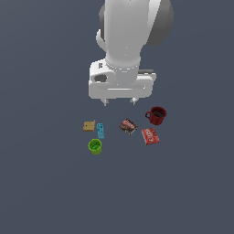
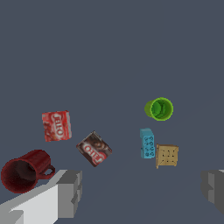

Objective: Pick up a designated object from a clutter of objects.

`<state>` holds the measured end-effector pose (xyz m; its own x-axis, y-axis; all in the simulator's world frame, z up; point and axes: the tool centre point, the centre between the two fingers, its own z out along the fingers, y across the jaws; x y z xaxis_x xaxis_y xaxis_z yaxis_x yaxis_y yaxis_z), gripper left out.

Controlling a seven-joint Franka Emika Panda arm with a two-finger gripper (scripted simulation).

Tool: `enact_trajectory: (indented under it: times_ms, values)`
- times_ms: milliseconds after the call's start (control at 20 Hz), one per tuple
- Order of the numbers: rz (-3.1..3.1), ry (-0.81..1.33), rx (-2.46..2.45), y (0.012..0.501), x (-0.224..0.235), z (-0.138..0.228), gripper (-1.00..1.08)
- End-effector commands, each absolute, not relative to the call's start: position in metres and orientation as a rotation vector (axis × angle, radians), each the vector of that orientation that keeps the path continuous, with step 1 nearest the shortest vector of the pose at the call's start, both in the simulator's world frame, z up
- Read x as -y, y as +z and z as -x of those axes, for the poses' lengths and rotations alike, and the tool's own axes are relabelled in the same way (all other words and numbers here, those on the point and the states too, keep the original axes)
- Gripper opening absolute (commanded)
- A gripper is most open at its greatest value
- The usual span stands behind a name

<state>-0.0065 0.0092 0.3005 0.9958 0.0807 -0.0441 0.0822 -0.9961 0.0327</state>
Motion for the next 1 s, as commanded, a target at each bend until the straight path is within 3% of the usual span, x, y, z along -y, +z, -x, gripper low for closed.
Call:
enact_trajectory:
  times_ms: [0,400,950]
  values:
    - [-3.102,-0.065,-0.133,0.291,-0.016,0.004,1.0]
    - [-3.093,-0.047,-0.166,0.238,-0.054,-0.005,1.0]
    - [-3.103,-0.013,-0.241,0.13,-0.136,0.004,1.0]
